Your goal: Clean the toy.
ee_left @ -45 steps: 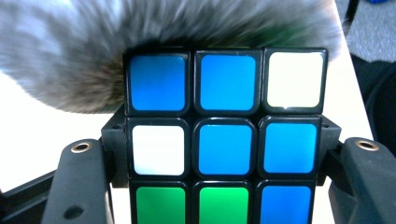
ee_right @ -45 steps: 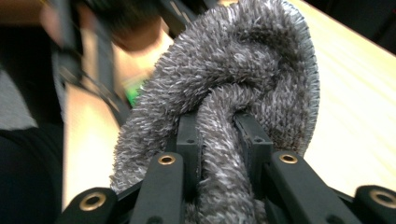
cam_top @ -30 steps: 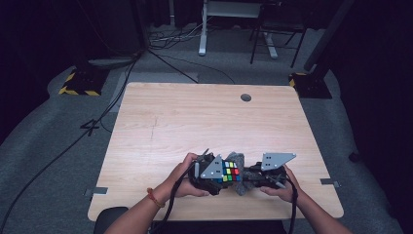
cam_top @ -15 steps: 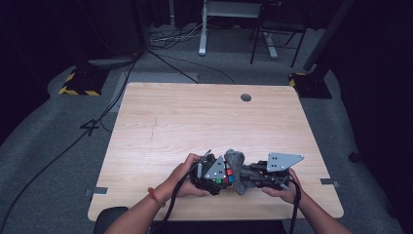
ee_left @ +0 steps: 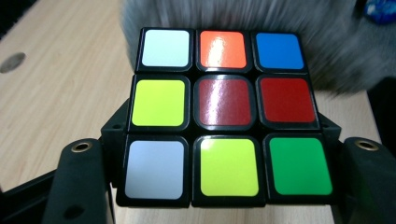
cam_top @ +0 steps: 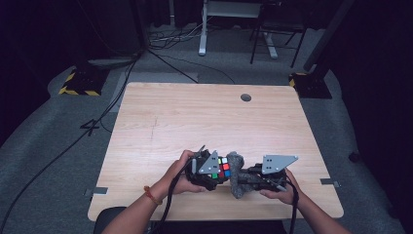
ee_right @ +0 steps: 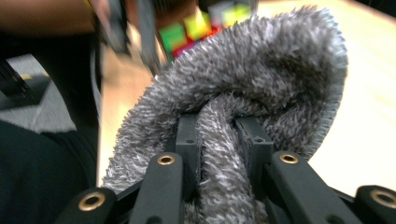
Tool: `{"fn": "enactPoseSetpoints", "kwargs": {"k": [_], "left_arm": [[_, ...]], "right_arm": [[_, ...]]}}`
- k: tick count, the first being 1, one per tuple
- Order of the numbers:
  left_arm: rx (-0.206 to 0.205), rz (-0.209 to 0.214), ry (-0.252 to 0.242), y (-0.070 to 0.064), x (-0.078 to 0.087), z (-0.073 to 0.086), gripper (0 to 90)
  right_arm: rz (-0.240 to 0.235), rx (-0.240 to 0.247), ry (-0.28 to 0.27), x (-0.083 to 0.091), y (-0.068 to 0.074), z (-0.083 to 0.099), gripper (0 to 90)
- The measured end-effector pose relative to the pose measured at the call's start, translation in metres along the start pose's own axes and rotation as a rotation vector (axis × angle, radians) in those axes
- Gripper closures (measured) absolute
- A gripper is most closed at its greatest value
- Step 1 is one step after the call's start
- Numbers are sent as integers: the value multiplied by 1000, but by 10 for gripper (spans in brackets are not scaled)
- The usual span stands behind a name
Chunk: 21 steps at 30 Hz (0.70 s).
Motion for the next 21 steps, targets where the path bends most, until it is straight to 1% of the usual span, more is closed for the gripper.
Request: {"fn": "enactPoseSetpoints", "kwargs": {"k": [2, 3, 5, 6, 8, 10, 12, 13, 14, 16, 17, 20, 21], "left_arm": [[-11, 9, 0, -4, -2, -2, 333], [-12, 18, -4, -5, -2, -3, 333], [-27, 26, -9, -10, -2, -5, 333], [-22, 32, -13, -12, -1, -7, 333], [-28, 25, -31, -11, 1, -8, 333], [-10, 32, -55, -8, 5, -10, 333], [-18, 12, -65, -6, 9, -11, 333], [-8, 15, -68, -6, 10, -11, 333], [-2, 19, -71, -4, 11, -10, 333], [-3, -4, -55, -1, 10, -8, 333], [-3, -8, -47, 1, 10, -7, 333], [4, -15, -21, 2, 6, -4, 333], [8, -7, -21, 2, 5, -3, 332]], "right_arm": [[27, 16, -4, 2, 1, -4, 742], [44, 9, -20, 3, 0, -5, 742], [67, -5, -25, 4, -4, -4, 742], [87, -8, -11, 4, -6, -4, 742], [101, -16, 5, 3, -9, -1, 743], [116, -22, 58, -1, -11, 5, 743], [104, -38, 85, -6, -13, 11, 744], [97, -37, 101, -8, -13, 14, 744], [92, -38, 104, -8, -12, 14, 744], [79, -36, 93, -9, -11, 13, 745], [75, -33, 83, -9, -10, 12, 744], [44, -19, 39, -4, -5, 5, 744], [36, -9, 20, -2, -3, 2, 743]]}}
Point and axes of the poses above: each handheld gripper's, and its own axes: x roughly backward along the jaws, z roughly out of its underside, y roughly to its left, the point moved 4 cm from there along -x, roughly forward along the jaws, and after that the axes turned 9 degrees about -z, right-handed, at the moved point
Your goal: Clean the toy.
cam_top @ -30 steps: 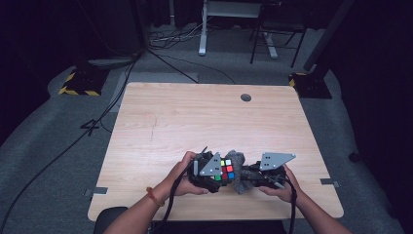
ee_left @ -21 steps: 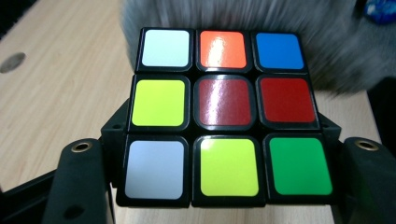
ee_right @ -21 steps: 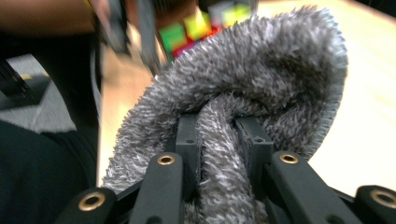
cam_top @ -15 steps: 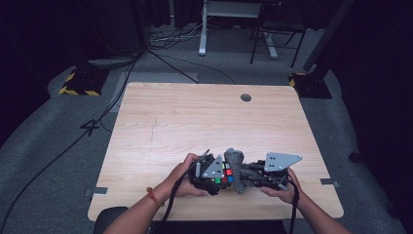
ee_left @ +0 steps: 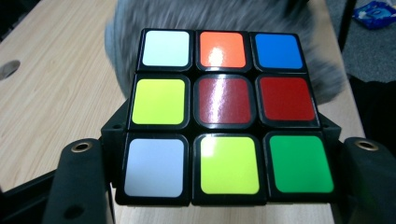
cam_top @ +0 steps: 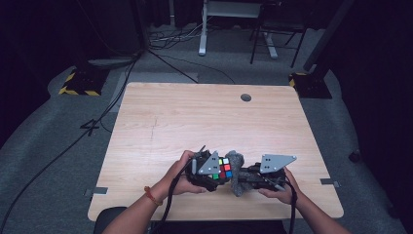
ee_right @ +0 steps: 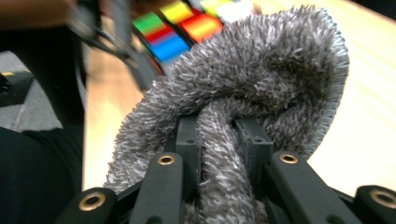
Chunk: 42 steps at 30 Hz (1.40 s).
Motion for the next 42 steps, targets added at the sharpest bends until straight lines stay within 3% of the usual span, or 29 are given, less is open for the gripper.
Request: {"fn": "enactPoseSetpoints", "kwargs": {"k": [4, 8, 12, 15, 17, 20, 23, 34, 39, 42], "left_arm": [[-8, 28, 2, -5, -3, -2, 333], [-43, 9, 4, -9, -2, -5, 333], [-33, 7, -9, -5, 0, -6, 333], [-20, 5, -26, -2, 4, -5, 333], [-15, 8, -29, -1, 4, -5, 332], [-36, -5, 11, -3, -2, -2, 331], [-24, 13, 15, -3, -6, -1, 329], [-65, 9, 80, -8, -18, 3, 330], [-29, 2, 27, -2, -8, 1, 333], [-16, 2, -5, 0, -2, -1, 333]], "right_arm": [[15, 20, -43, 6, 4, -8, 743], [48, 12, -57, 9, 1, -10, 743], [67, -25, 39, -2, -9, 4, 745], [50, -50, 88, -11, -13, 14, 745], [38, -47, 67, -10, -13, 12, 746], [28, -33, 20, -5, -9, 6, 747], [31, -13, 8, -3, -4, 3, 747], [-1, 3, -35, -6, 6, -10, 747], [65, 15, 8, -1, -2, -5, 747], [76, -17, 47, -1, -10, 6, 746]]}}
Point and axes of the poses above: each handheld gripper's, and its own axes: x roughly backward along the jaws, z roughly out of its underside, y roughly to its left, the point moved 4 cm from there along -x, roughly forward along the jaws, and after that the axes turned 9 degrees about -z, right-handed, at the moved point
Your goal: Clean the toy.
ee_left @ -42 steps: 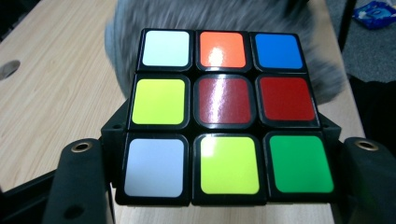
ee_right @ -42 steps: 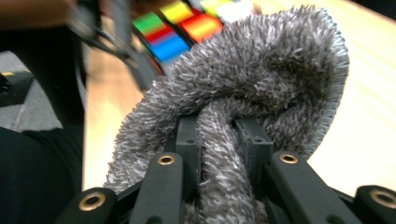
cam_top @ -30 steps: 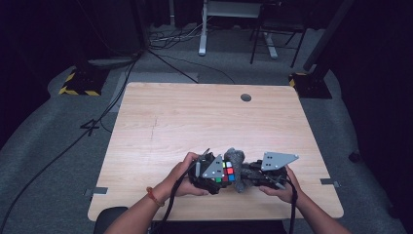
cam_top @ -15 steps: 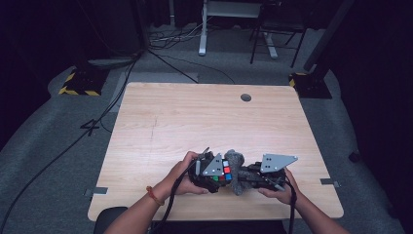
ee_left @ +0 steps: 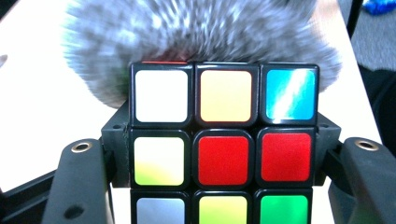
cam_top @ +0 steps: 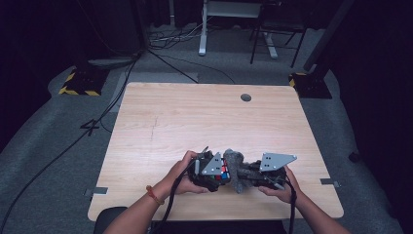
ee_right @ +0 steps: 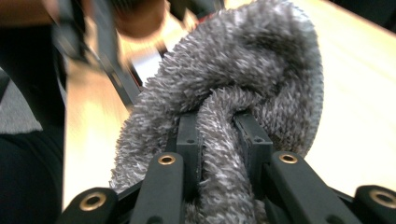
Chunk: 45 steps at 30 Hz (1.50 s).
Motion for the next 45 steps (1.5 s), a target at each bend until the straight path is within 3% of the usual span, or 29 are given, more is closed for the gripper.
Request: {"fn": "enactPoseSetpoints", "kwargs": {"k": [6, 12, 17, 19, 23, 27, 29, 31, 33, 35, 41, 45], "left_arm": [[21, 27, -88, -1, 11, -8, 333], [16, 48, -97, -3, 9, -7, 330], [-8, 42, -40, -8, 2, -3, 329], [-22, 33, -34, -8, 1, -4, 331], [-11, 25, -41, -7, 2, -6, 332], [32, 43, -98, -4, 8, -10, 333], [25, 29, -102, -2, 11, -11, 333], [34, 41, -104, -1, 11, -9, 332], [27, 29, -90, 0, 10, -7, 332], [26, 44, -79, -1, 9, -5, 332], [18, 67, -49, -6, 3, -4, 333], [23, 75, -69, -7, 3, -7, 333]], "right_arm": [[-7, -30, 55, -8, -8, 13, 747], [-82, -19, -29, -5, -2, 7, 747], [-118, -27, -132, 8, 1, -1, 748], [-116, -17, -148, 13, 2, -6, 747], [-90, -1, -138, 13, 2, -7, 747], [-83, -37, -61, 3, -2, 1, 748], [-102, -33, -18, -6, 0, 7, 748], [-111, -22, 1, -10, 2, 9, 748], [-118, -14, -21, -7, 4, 6, 748], [-129, -9, -64, -1, 5, 2, 748], [-104, 14, -147, 13, 6, -7, 749], [-68, 6, -136, 13, 2, -7, 749]]}}
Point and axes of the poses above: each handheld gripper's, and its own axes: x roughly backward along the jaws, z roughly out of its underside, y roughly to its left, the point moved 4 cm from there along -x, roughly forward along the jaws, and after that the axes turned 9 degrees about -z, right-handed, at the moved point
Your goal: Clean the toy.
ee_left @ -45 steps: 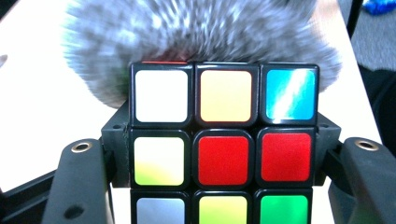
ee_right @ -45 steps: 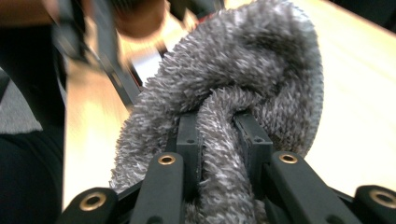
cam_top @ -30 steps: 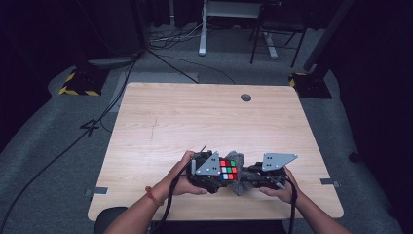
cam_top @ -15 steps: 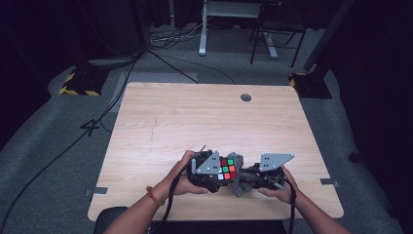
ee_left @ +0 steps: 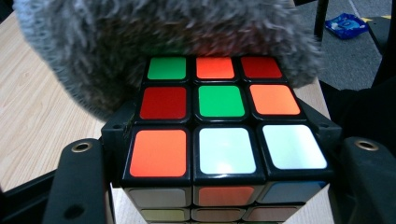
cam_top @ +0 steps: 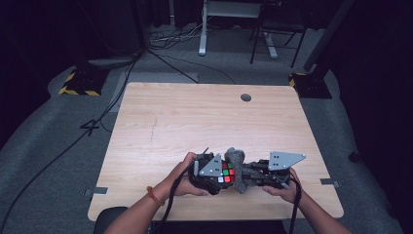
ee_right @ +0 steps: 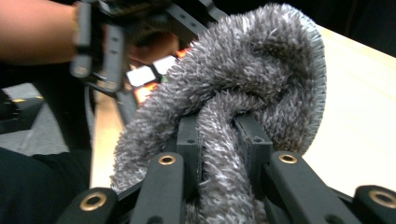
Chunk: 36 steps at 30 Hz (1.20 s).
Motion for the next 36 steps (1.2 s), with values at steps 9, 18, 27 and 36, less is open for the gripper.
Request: {"fn": "enactPoseSetpoints", "kwargs": {"k": [9, 18, 27, 36], "left_arm": [[11, -9, -35, 4, 7, -3, 331], [-9, -7, 16, -1, -2, 2, 332], [3, -9, -64, -1, 9, -8, 332], [5, -30, -27, 5, 6, 0, 331]], "right_arm": [[-29, -27, 95, -16, -3, 17, 750], [-40, 5, -30, 1, 2, 1, 751], [-18, -34, 116, -15, -4, 16, 751], [-79, 0, 57, -8, 4, 9, 750]]}}
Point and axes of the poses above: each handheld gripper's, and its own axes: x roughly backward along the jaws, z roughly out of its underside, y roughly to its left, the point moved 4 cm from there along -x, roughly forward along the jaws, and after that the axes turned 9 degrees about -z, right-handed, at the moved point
